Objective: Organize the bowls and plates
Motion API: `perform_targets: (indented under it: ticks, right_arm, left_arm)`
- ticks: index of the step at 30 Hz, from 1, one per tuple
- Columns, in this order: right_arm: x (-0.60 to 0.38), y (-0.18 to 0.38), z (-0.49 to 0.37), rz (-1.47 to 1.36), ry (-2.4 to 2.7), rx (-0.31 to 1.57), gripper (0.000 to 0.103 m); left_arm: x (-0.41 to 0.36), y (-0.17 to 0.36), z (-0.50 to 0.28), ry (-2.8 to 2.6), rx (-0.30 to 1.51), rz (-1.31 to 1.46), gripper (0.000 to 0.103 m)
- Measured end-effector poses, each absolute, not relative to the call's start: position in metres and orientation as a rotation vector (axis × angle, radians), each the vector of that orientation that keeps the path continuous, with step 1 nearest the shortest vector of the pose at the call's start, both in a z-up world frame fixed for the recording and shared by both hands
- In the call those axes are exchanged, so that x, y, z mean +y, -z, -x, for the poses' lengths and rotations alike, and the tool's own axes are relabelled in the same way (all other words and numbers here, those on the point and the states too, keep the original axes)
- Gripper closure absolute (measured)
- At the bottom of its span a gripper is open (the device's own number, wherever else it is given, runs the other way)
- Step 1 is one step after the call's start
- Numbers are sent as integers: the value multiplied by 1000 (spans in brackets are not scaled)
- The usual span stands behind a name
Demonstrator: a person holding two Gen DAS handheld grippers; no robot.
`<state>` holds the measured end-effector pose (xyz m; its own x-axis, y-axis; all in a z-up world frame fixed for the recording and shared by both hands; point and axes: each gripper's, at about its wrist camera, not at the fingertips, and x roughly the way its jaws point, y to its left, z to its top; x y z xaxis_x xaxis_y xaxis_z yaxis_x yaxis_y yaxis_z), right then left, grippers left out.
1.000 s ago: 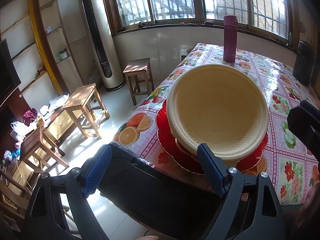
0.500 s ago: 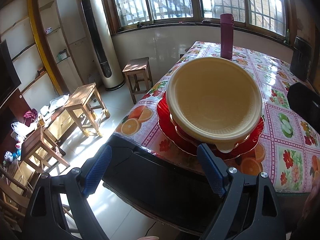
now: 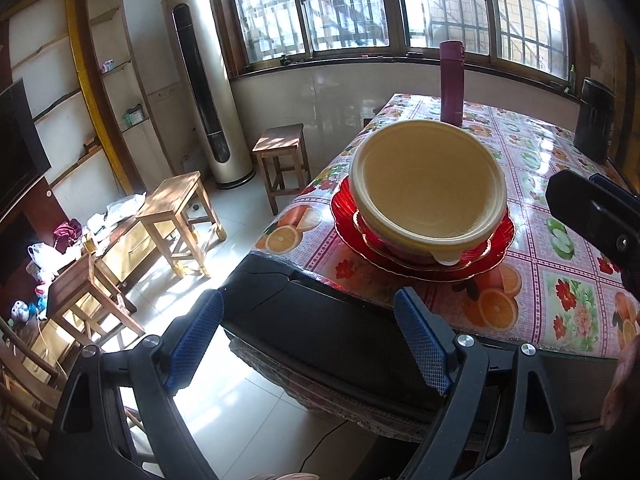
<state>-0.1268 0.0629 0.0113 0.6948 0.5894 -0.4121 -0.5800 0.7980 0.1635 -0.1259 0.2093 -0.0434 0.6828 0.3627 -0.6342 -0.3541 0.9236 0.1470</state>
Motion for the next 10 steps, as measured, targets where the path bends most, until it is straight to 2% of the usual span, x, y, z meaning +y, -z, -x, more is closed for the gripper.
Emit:
perform_targets:
  ticks: [10]
  right_arm:
    - [69,-21,136,-4,-665,442,0]
  left_arm:
    - [211,39,129,-415,686,-19,15]
